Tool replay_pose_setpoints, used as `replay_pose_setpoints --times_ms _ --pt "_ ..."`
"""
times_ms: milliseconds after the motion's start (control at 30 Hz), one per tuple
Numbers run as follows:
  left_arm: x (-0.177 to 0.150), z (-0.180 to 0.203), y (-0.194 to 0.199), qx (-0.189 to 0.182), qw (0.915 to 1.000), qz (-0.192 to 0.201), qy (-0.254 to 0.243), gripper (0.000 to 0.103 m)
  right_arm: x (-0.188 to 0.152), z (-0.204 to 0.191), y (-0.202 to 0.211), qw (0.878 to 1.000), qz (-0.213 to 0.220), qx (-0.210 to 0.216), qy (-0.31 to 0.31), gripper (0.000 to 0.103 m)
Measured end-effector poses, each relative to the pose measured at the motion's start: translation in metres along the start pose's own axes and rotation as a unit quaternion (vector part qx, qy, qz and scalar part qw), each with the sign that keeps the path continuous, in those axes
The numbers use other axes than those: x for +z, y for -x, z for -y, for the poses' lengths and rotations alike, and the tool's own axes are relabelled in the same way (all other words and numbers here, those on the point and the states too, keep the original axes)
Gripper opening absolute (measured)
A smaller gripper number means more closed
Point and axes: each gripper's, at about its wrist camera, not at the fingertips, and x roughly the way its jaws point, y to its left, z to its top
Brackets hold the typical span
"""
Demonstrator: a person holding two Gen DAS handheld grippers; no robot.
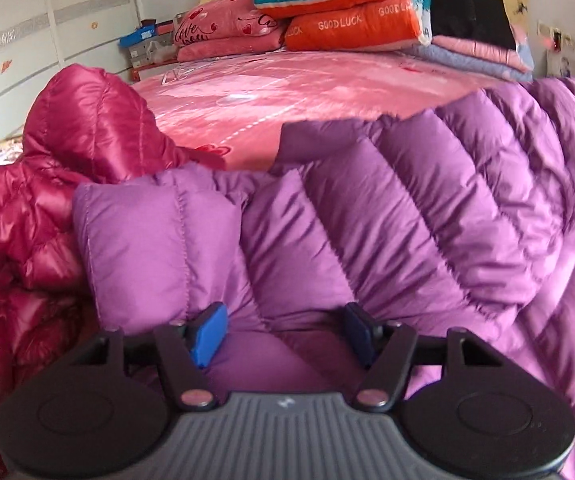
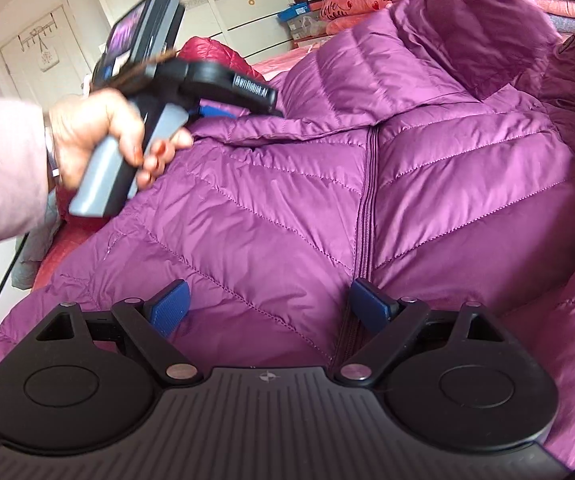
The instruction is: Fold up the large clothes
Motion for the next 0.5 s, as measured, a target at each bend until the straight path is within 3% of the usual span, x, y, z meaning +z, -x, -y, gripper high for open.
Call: replay_pose_setpoints --times_ms 367,500 --pt "-0.006 -0.004 0.021 0.025 0.9992 -0.003 -0.032 0.065 0.002 0.007 0.002 1.0 -0.002 0.01 -0.01 0.103" --pt "0.003 0.012 0.057 0.019 0.9981 0.047 -0.037 0.064 0.003 0.014 0.004 1.0 0.0 0.018 -0.023 0.103"
